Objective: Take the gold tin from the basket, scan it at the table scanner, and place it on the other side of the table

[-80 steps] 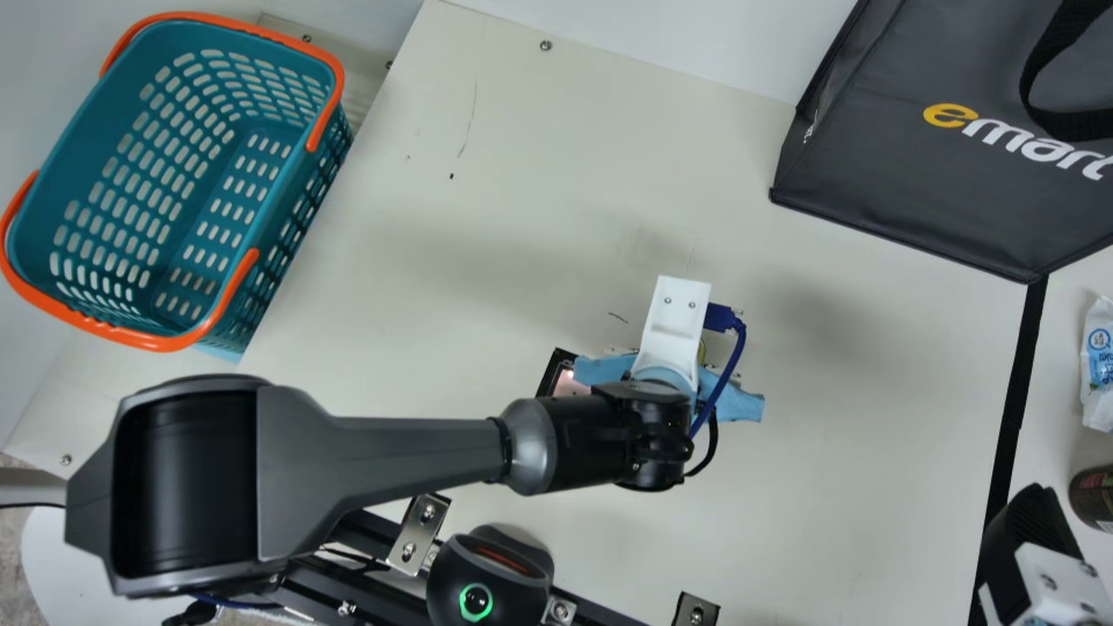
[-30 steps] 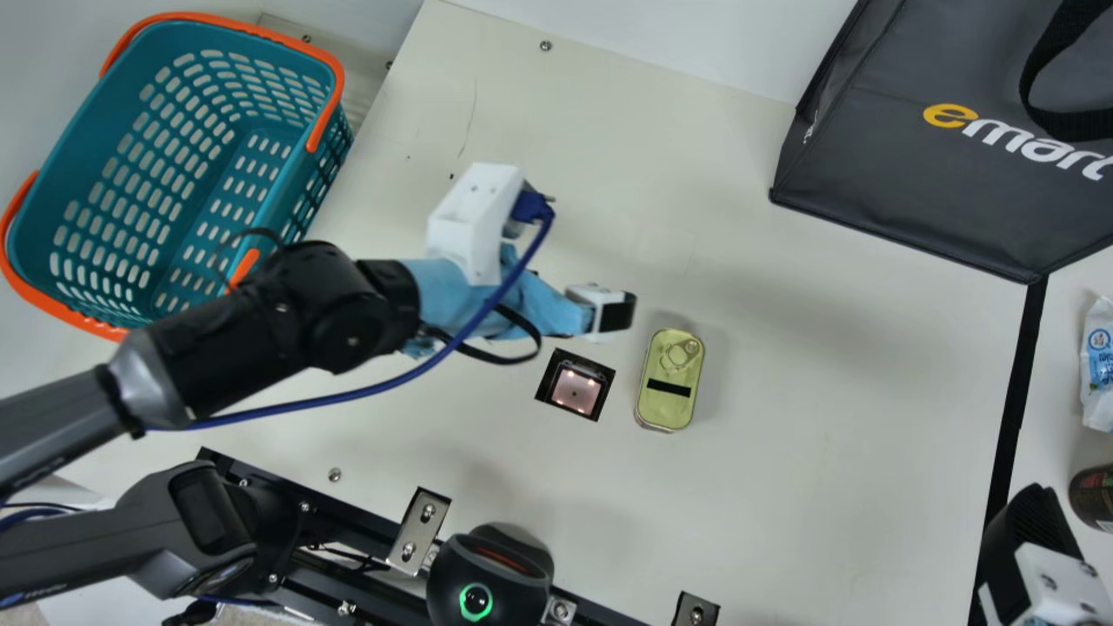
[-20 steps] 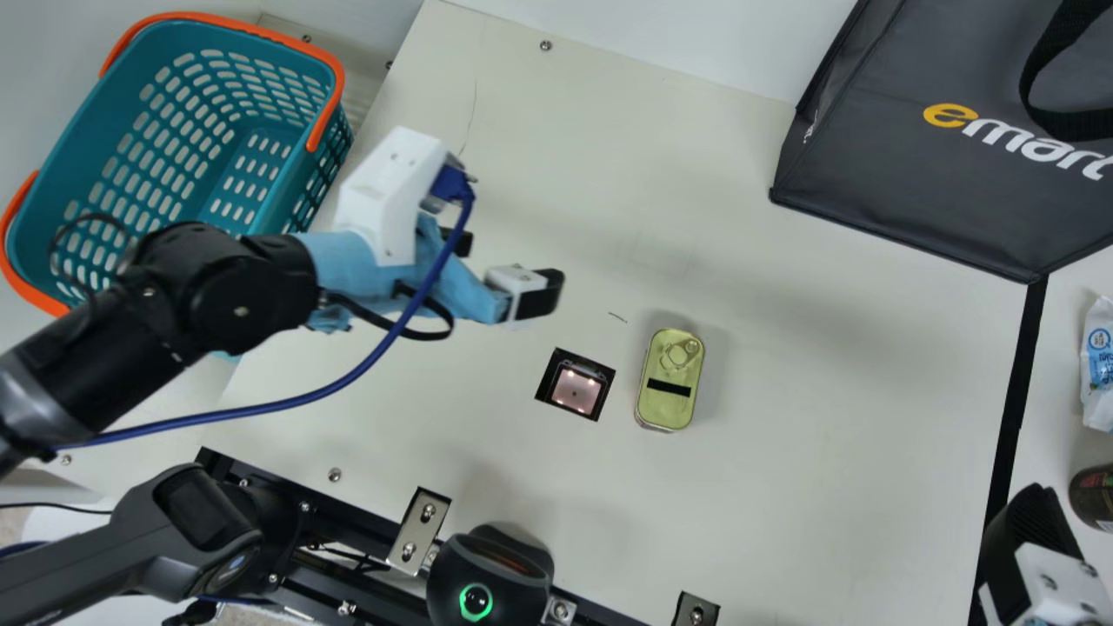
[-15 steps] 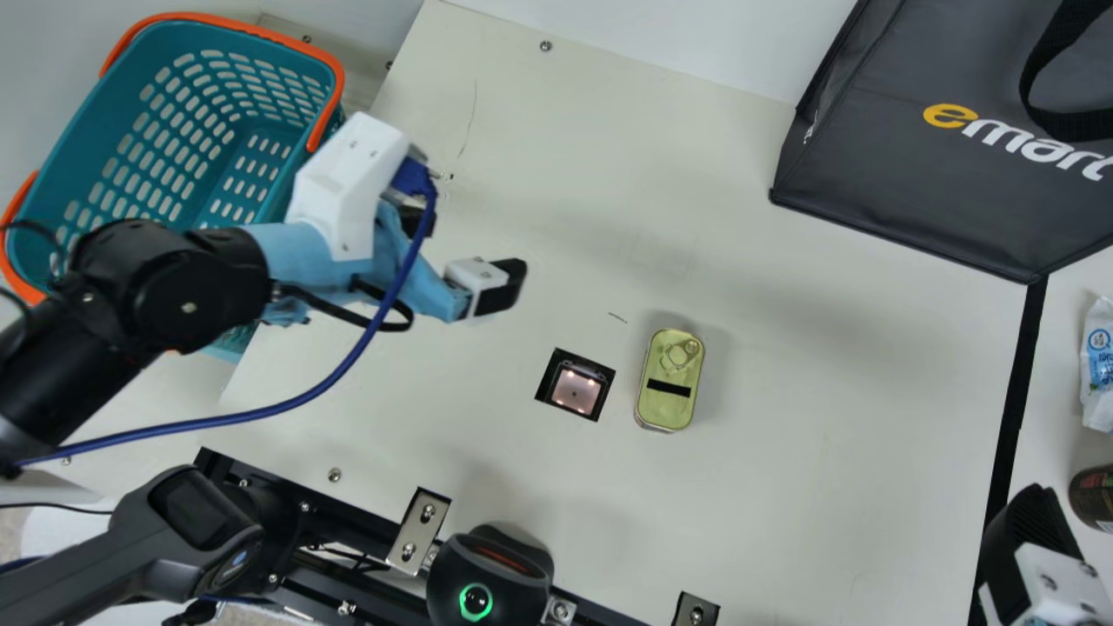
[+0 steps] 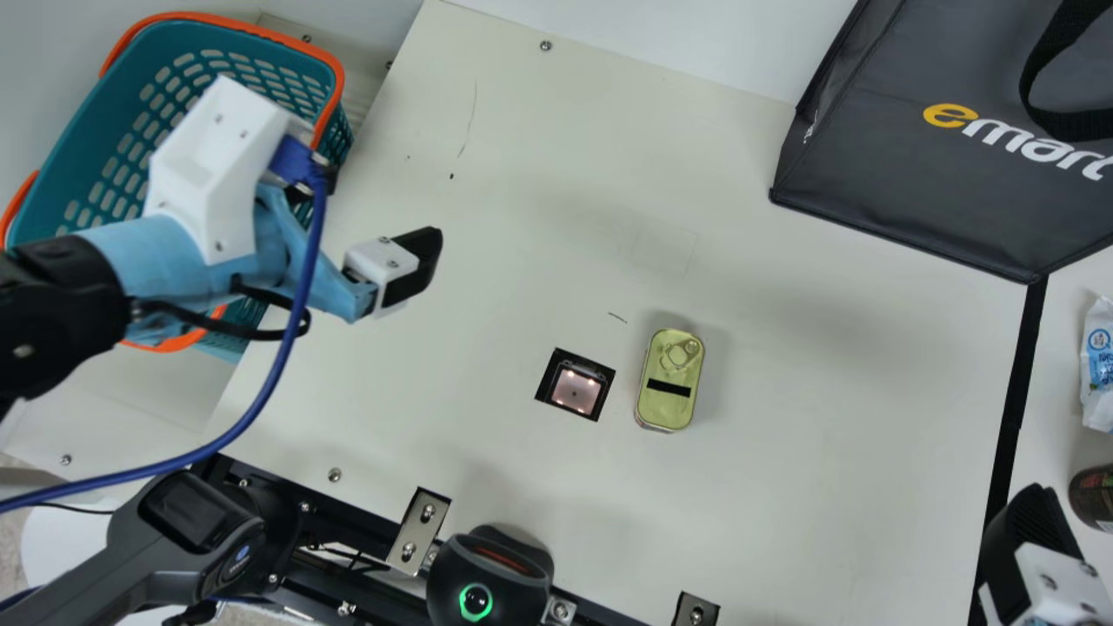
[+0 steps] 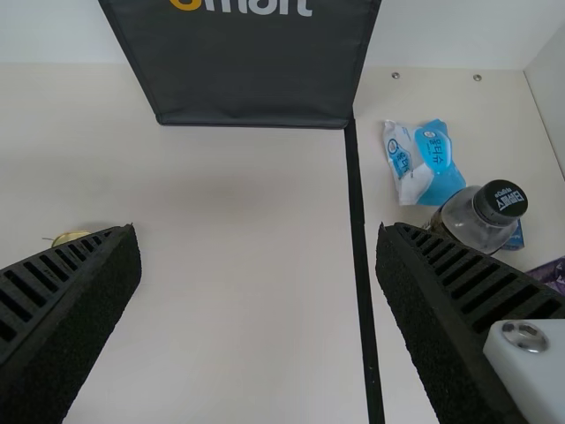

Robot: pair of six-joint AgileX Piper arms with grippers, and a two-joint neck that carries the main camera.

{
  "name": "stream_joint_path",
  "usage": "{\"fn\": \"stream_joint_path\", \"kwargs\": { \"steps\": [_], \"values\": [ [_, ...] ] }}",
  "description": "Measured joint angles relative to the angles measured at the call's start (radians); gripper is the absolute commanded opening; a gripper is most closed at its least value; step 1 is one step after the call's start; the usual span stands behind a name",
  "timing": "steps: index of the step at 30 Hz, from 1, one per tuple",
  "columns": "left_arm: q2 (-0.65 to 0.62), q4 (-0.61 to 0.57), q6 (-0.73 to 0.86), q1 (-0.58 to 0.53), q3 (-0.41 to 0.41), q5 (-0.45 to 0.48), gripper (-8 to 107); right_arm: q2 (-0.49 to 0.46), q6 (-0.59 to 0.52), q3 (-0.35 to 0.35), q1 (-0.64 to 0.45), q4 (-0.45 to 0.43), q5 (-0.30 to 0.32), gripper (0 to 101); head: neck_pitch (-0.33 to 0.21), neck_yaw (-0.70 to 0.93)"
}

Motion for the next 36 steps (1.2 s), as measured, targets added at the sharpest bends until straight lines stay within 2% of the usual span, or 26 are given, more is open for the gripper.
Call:
{"fn": "stream_joint_path", "kwargs": {
  "steps": [12, 16, 20, 23, 27, 36],
  "values": [
    [-0.047, 0.111, -0.021, 0.0, -0.131, 0.132, 90, 0.0, 0.0, 0.0, 0.0, 0.0, 0.0, 95, 0.002, -0.268],
    [-0.048, 0.123, -0.016, 0.0, -0.138, 0.152, 90, 0.0, 0.0, 0.0, 0.0, 0.0, 0.0, 95, 0.0, -0.334],
    [-0.048, 0.125, -0.016, 0.0, -0.138, 0.152, 90, 0.008, 0.0, -0.001, 0.011, 0.001, 0.0, 95, 0.0, -0.334],
    [-0.048, 0.125, -0.016, 0.0, -0.138, 0.152, 90, 0.017, 0.0, 0.005, 0.05, -0.002, 0.004, 95, 0.0, -0.334],
    [-0.048, 0.125, -0.016, 0.0, -0.138, 0.152, 90, 0.045, 0.046, 0.009, 0.146, -0.051, 0.005, 95, 0.002, -0.333],
    [-0.048, 0.125, -0.016, 0.0, -0.138, 0.152, 90, 0.104, 0.063, 0.05, 0.318, -0.018, -0.026, 95, 0.0, -0.334]
  ]
}}
